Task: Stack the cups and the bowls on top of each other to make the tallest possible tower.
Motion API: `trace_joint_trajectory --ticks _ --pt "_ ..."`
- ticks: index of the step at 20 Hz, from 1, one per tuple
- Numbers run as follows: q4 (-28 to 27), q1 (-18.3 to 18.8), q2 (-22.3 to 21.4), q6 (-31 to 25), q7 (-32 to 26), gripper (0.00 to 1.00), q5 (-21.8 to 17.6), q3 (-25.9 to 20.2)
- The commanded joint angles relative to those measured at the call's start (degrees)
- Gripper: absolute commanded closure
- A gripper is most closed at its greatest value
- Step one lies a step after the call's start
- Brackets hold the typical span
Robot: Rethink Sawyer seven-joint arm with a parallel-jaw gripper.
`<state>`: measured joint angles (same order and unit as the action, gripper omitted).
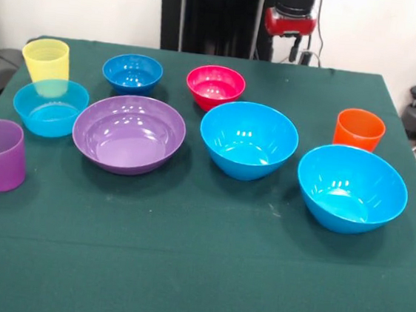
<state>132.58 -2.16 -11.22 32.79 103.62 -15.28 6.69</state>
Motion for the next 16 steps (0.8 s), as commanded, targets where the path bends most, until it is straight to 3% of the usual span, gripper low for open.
trace_joint_trajectory --ticks 1,8,16 --pt "-17.5 1.1 1.1 -7.3 4.8 0.00 4.0 -3.3" --pt "-12.8 1.2 -9.3 -14.5 6.0 0.00 4.3 -4.6" --pt "-11.0 6.2 -12.8 -17.5 7.0 0.00 0.7 -8.5"
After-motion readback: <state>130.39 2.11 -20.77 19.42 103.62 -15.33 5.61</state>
